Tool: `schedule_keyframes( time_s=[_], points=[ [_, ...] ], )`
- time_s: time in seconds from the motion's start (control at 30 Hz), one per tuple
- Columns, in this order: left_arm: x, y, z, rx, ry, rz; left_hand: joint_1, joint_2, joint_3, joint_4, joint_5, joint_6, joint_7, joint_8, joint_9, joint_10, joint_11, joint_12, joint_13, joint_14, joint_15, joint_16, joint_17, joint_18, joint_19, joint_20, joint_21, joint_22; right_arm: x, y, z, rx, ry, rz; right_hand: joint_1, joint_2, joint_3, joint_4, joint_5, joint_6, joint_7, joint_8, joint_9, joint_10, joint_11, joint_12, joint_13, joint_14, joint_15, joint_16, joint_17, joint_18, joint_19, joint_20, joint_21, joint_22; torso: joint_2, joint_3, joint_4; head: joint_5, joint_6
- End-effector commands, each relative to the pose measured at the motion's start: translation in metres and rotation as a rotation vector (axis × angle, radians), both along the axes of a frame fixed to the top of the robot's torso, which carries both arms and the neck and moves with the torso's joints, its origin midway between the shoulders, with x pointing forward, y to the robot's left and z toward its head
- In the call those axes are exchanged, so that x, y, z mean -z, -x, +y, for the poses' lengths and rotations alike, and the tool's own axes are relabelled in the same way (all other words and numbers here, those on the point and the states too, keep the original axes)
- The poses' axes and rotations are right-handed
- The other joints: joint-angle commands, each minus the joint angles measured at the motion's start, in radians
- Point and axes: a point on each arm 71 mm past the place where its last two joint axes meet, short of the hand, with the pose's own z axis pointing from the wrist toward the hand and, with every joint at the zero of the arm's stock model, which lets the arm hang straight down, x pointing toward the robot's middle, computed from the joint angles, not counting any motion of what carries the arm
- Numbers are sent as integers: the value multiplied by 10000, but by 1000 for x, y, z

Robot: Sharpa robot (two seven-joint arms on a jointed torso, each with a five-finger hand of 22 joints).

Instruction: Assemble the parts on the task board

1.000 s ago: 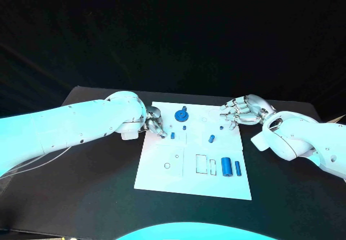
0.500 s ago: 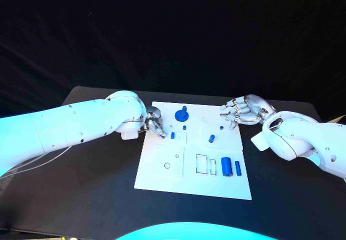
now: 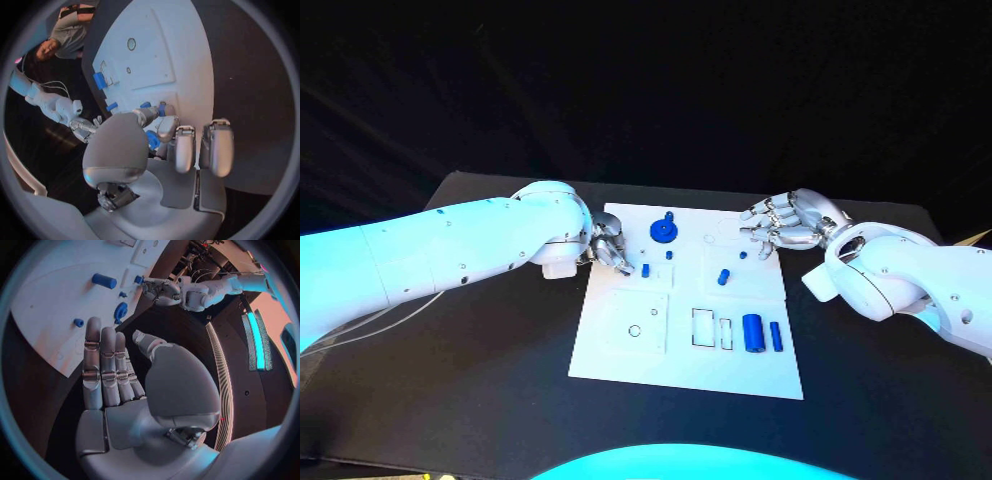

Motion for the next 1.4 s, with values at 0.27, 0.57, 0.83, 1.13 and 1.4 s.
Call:
schedule_keyframes(
  time_s=[0.27, 0.57, 0.83, 1.13, 1.4],
  points=[
    [4, 4, -3, 259, 56, 424, -26, -70, 1316, -1095, 60, 256, -281, 98, 298, 121, -24, 84, 81, 1042, -104, 33, 2634, -45, 258, -91, 65, 1171, 1, 1, 2, -208, -18, 13, -117, -20, -10, 67, 39, -89, -9, 68, -9, 51, 23, -67, -11, 50, 12, -65, -16, 21, -47, 45, -1, -10, -1, -3, 0, -3, -24],
    [4, 4, -2, 279, 45, 450, -96, -123, 1488, -1177, 60, 271, -280, 118, 315, 149, -26, 108, 114, 1042, -104, 33, 2634, -49, 268, -93, 73, 1190, 1, 1, 2, -212, -17, 20, -117, -20, -10, 67, 39, -89, -9, 68, -9, 51, 23, -67, -11, 50, 12, -65, -16, 21, -47, 45, -1, -10, 0, 0, 3, -7, -23],
    [5, 4, -1, 260, 14, 463, -149, -174, 1651, -1265, 63, 277, -281, 132, 331, 162, -28, 115, 122, 1042, -106, 33, 2634, -51, 275, -94, 78, 1203, 1, 1, 2, -214, -17, 23, -117, -20, -10, 67, 39, -89, -9, 68, -9, 51, 23, -67, -11, 50, 12, -65, -16, 21, -47, 45, -1, -10, -3, 4, -1, 9, -30],
    [5, 3, 0, 250, -10, 479, -196, -215, 1812, -1349, 69, 287, -281, 147, 348, 177, -30, 128, 140, 1042, -107, 33, 2634, -48, 267, -95, 70, 1190, 2, 1, 2, -223, -19, 30, -117, -20, -10, 67, 39, -89, -9, 68, -9, 51, 23, -67, -11, 50, 12, -65, -16, 21, -47, 45, -1, -10, 3, 3, -1, -3, -23],
    [5, 3, 0, 206, -15, 460, -196, -215, 1812, -1349, 69, 287, -281, 147, 348, 177, -30, 128, 140, 1042, -107, 33, 2634, -48, 267, -95, 70, 1190, 2, 1, 2, -221, -23, 25, -117, -20, -10, 67, 39, -89, -9, 68, -9, 51, 23, -67, -11, 50, 12, -65, -16, 21, -47, 45, -1, -10, 1, 2, 0, -17, -14]
  ],
)
